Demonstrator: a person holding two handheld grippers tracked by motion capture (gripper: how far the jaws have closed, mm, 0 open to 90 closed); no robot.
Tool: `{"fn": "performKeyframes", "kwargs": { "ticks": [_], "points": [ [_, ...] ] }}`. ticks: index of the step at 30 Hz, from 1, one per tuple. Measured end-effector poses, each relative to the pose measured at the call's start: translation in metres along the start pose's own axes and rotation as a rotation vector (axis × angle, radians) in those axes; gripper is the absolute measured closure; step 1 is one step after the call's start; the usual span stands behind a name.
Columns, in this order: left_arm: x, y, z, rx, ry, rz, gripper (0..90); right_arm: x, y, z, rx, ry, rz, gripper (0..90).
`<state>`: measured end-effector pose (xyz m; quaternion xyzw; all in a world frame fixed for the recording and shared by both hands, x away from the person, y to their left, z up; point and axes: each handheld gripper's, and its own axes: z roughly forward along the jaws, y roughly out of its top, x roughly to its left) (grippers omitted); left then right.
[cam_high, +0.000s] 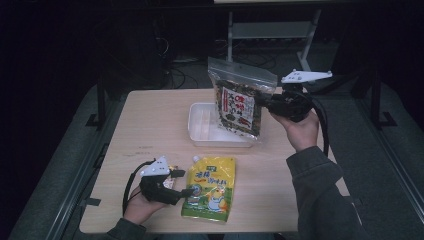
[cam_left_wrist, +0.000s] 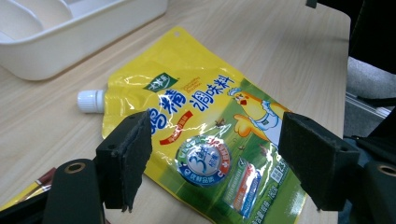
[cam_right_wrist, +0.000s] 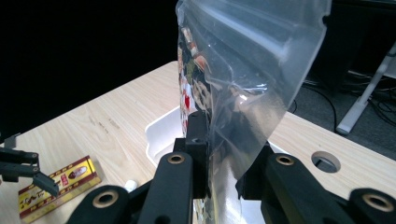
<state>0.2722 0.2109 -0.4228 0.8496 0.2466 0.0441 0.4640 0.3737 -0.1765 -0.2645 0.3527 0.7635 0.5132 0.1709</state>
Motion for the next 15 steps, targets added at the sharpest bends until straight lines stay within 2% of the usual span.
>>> {"fn": "performKeyframes", "kwargs": {
  "ticks": [4,8,12,15],
  "points": [
    [0.002,0.0,-0.003,-0.02,0.013,-0.008,24.7,-0.001,0.003,0.008,-0.005,-0.021,-0.009,77.7],
    [0.004,-0.002,-0.004,-0.019,0.015,-0.014,24.7,-0.004,0.007,0.018,-0.03,-0.031,0.01,77.7],
    [0.006,-0.005,-0.006,-0.023,0.017,-0.023,24.7,-0.008,0.007,0.033,-0.04,-0.093,0.019,77.6],
    [0.006,-0.006,-0.006,-0.022,0.013,-0.027,24.7,-0.011,0.005,0.04,-0.045,-0.102,0.032,77.6]
  ]
}}
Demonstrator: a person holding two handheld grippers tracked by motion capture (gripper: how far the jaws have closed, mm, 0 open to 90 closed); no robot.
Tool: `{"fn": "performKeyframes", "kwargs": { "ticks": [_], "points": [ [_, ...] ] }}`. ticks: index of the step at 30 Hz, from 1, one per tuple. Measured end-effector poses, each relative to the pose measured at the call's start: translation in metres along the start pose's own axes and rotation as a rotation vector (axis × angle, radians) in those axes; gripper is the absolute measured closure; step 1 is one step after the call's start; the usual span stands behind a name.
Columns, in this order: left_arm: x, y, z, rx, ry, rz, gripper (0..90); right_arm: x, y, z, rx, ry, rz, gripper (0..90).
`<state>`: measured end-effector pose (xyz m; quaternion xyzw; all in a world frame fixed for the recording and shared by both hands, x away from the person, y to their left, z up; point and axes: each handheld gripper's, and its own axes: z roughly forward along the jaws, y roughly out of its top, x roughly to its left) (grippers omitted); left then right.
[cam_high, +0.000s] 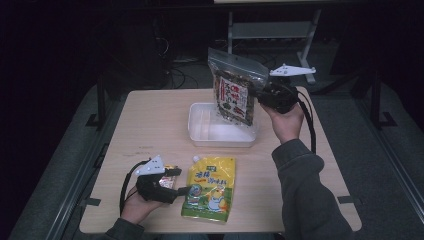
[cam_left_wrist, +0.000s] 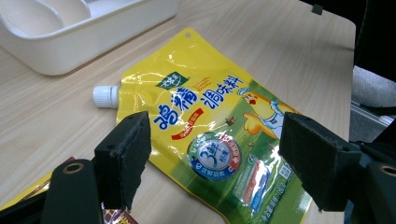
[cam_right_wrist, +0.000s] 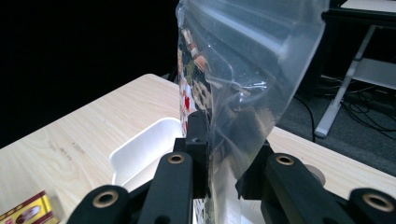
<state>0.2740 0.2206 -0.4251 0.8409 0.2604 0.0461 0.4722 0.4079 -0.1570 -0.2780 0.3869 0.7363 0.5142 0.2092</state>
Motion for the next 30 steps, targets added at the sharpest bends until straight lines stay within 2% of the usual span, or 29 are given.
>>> {"fn": "performKeyframes", "kwargs": {
  "ticks": [6,13,24,30],
  "points": [
    [0.0,0.001,-0.001,0.001,-0.002,0.005,24.3,-0.004,-0.005,0.013,-0.002,-0.036,-0.003,77.6],
    [0.001,0.0,-0.003,-0.019,0.014,-0.004,24.8,-0.008,-0.015,0.027,0.004,-0.039,0.008,77.6],
    [0.003,-0.002,-0.001,-0.004,0.003,-0.004,24.8,-0.017,-0.032,0.043,0.016,0.001,-0.004,77.5],
    [0.004,-0.002,-0.001,-0.002,0.0,-0.009,24.8,-0.023,-0.039,0.046,0.019,0.026,0.012,77.3]
  ]
}}
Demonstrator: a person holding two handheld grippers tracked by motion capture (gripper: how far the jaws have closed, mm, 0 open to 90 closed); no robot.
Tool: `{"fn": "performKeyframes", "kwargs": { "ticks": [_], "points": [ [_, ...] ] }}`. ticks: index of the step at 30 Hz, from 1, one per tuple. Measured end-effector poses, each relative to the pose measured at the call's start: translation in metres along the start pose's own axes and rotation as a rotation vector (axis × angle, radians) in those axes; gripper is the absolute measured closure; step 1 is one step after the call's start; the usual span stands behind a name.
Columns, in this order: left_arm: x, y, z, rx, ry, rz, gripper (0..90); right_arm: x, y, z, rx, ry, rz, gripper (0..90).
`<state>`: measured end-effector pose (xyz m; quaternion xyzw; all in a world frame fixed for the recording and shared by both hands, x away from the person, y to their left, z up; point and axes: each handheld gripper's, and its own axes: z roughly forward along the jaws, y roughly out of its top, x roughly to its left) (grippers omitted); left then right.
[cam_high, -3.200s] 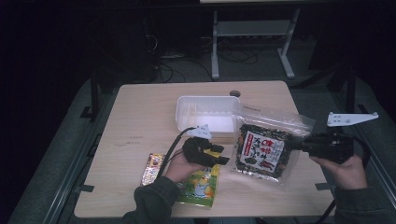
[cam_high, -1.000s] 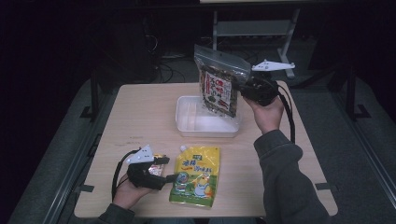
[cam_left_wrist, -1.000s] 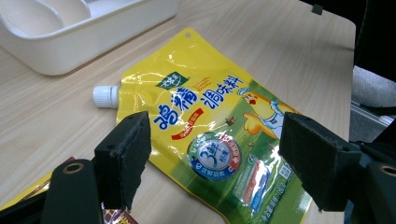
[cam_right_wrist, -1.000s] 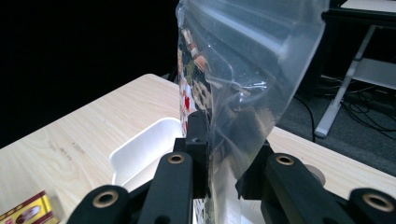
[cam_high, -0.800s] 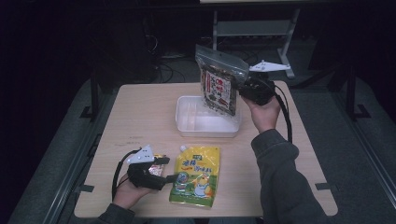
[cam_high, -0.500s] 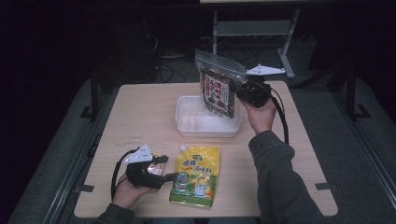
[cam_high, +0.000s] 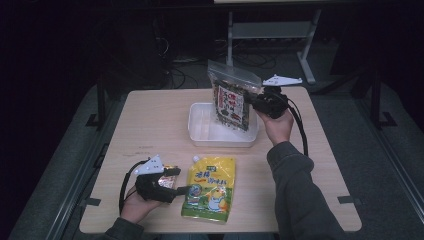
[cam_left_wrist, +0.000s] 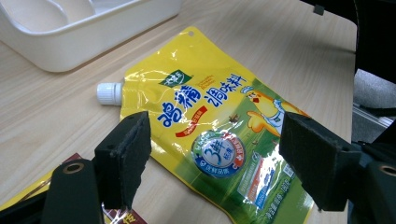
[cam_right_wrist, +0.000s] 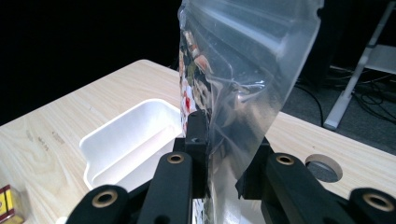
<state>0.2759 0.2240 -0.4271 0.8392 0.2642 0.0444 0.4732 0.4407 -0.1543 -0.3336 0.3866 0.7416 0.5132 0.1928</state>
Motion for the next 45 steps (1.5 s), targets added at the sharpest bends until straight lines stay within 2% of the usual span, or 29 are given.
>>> {"fn": "performKeyframes", "kwargs": {
  "ticks": [17,22,23,27,29,33,34,41,45],
  "points": [
    [0.0,0.001,0.0,-0.011,-0.007,-0.004,24.6,-0.015,-0.008,-0.001,0.012,0.067,-0.001,76.4],
    [-0.001,0.001,0.001,0.001,0.003,0.003,24.6,-0.019,-0.009,-0.001,0.021,0.087,0.0,74.8],
    [-0.001,0.001,0.001,0.006,0.005,0.005,24.5,-0.02,-0.009,-0.001,0.024,0.096,0.014,73.3],
    [-0.001,0.001,0.001,0.009,0.013,0.004,24.4,-0.021,-0.009,-0.004,0.037,0.083,0.025,68.9],
    [-0.001,0.0,0.002,0.013,0.013,0.002,24.4,-0.025,-0.008,-0.008,0.034,0.102,0.058,61.4],
    [-0.001,0.0,0.002,0.013,0.015,0.001,24.4,-0.026,-0.008,-0.011,0.04,0.103,0.071,58.2],
    [-0.001,0.0,0.002,0.011,0.016,-0.001,24.4,-0.026,-0.008,-0.012,0.045,0.105,0.074,54.8],
    [-0.001,0.0,0.003,0.015,0.02,-0.002,24.2,-0.024,-0.01,-0.014,0.073,0.103,0.079,51.5],
    [-0.001,0.0,0.004,0.007,0.005,-0.011,23.8,-0.026,-0.013,-0.017,0.093,0.124,0.093,48.3]
  ]
}}
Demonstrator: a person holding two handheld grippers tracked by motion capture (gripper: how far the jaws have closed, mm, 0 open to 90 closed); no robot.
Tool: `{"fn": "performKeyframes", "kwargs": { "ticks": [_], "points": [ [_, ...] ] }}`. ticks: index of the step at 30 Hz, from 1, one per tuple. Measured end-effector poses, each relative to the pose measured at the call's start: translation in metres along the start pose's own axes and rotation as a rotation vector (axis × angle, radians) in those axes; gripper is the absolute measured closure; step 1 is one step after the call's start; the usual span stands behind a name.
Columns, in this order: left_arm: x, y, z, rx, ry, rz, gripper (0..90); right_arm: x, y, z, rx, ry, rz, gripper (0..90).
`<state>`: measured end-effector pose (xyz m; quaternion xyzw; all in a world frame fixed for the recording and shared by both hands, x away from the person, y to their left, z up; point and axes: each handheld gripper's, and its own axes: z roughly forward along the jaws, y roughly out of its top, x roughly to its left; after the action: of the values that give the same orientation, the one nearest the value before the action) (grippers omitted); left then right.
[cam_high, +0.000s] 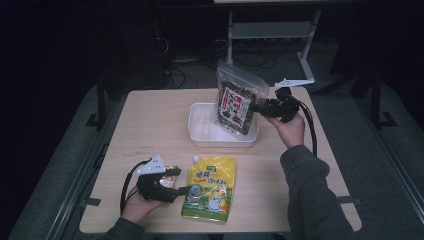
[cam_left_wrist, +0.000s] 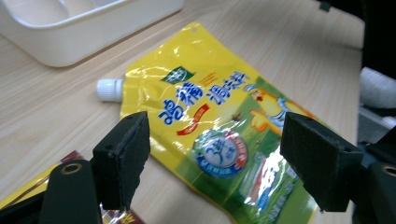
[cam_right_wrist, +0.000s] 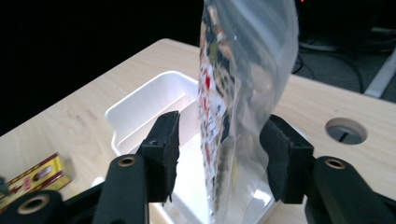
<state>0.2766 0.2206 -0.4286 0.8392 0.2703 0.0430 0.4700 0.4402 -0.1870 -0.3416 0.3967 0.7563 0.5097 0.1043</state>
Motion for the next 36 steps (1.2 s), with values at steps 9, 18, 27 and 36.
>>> {"fn": "performKeyframes", "kwargs": {
  "ticks": [9,18,27,36],
  "points": [
    [-0.001,0.001,0.001,0.004,-0.001,-0.001,22.9,-0.004,-0.009,-0.012,0.022,0.014,0.02,45.4],
    [-0.001,0.002,0.002,-0.002,0.005,0.007,21.9,-0.003,-0.014,-0.023,0.042,0.03,0.036,41.0],
    [0.002,0.001,0.003,0.007,0.01,0.002,20.9,0.004,-0.028,-0.033,0.071,0.039,0.031,37.2],
    [0.001,0.001,0.001,-0.001,0.016,-0.006,20.2,0.017,-0.039,-0.044,0.079,0.063,0.023,34.4]
  ]
}}
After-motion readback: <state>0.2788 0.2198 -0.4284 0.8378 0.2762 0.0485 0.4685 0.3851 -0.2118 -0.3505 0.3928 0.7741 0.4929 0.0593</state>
